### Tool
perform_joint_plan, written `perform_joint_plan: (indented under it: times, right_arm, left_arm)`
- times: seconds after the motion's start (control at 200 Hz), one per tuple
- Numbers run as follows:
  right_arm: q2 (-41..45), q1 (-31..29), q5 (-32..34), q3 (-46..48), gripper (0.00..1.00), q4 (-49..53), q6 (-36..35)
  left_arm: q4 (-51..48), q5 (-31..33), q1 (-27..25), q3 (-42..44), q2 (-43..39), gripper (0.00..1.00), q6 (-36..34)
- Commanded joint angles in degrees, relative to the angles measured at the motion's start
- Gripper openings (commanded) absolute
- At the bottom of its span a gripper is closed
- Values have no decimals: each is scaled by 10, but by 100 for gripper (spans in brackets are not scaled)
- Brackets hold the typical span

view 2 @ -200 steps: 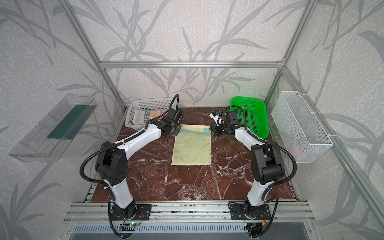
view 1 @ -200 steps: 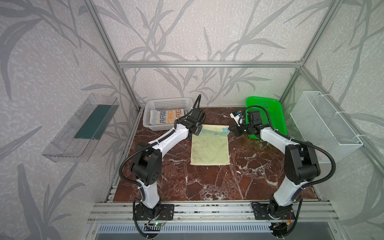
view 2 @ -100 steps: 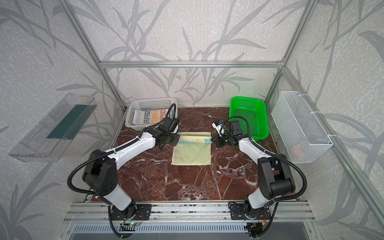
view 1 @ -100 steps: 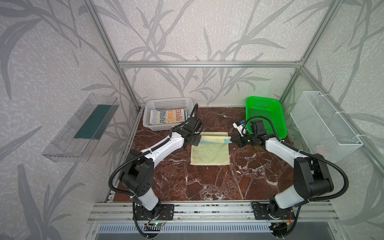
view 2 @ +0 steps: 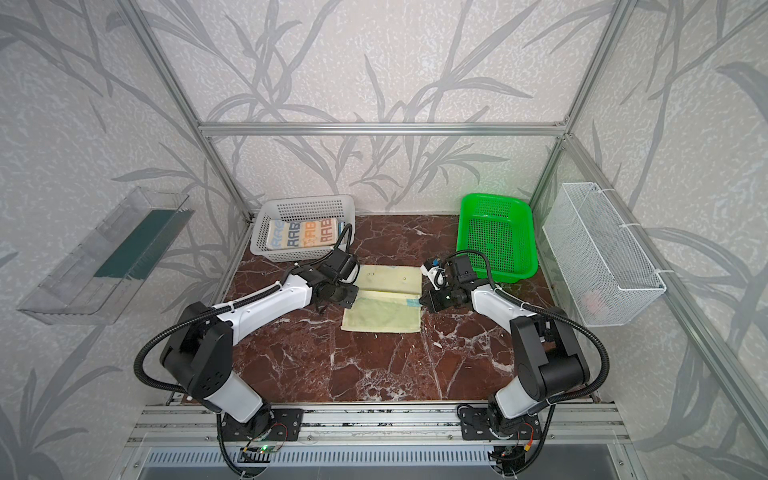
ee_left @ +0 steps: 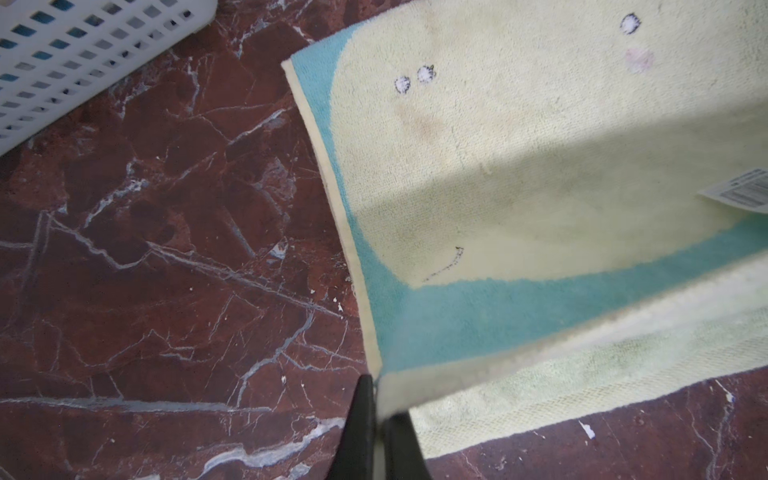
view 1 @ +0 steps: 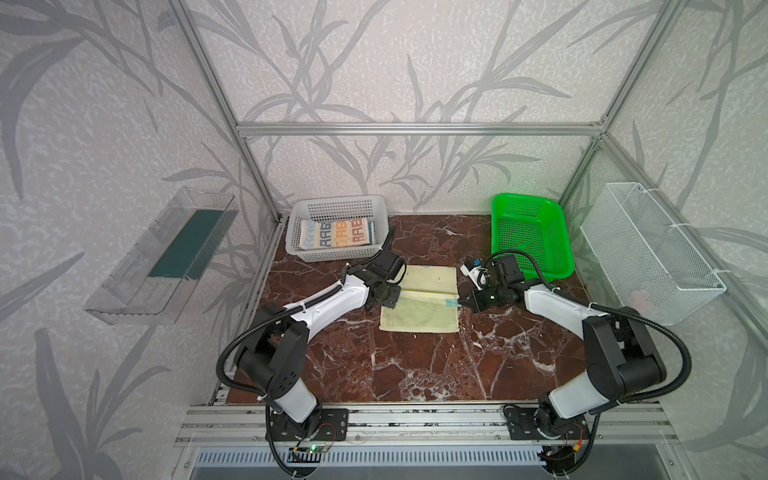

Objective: Fold and stack the towels
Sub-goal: 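Lower the held towel edge onto the table and open both grippers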

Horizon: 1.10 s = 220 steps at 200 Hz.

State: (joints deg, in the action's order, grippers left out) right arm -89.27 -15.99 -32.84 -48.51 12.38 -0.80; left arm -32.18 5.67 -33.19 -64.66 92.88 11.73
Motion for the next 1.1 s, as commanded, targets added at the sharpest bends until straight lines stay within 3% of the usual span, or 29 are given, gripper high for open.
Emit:
perform_joint_plan:
  times: [0.0,0.26,0.48,0.66,1.095]
  right_arm:
    - [37,1,23,15,0,25,13]
    - [59,-4,-3,25,0,44,11]
    - [37,-30,2,30,0,51,9]
    - [36,-46,7,7,0,68,13]
    - [-11,-66,10,-39,0,176,1]
  left_arm:
    - [-6,24,1,10,-38,0,19]
    - [-3,20,0,25,-56,0,9]
    - [5,20,-11,52,-30,0,31]
    - [6,32,-17,68,-54,0,41]
    - [13,7,-24,85,-24,0,42]
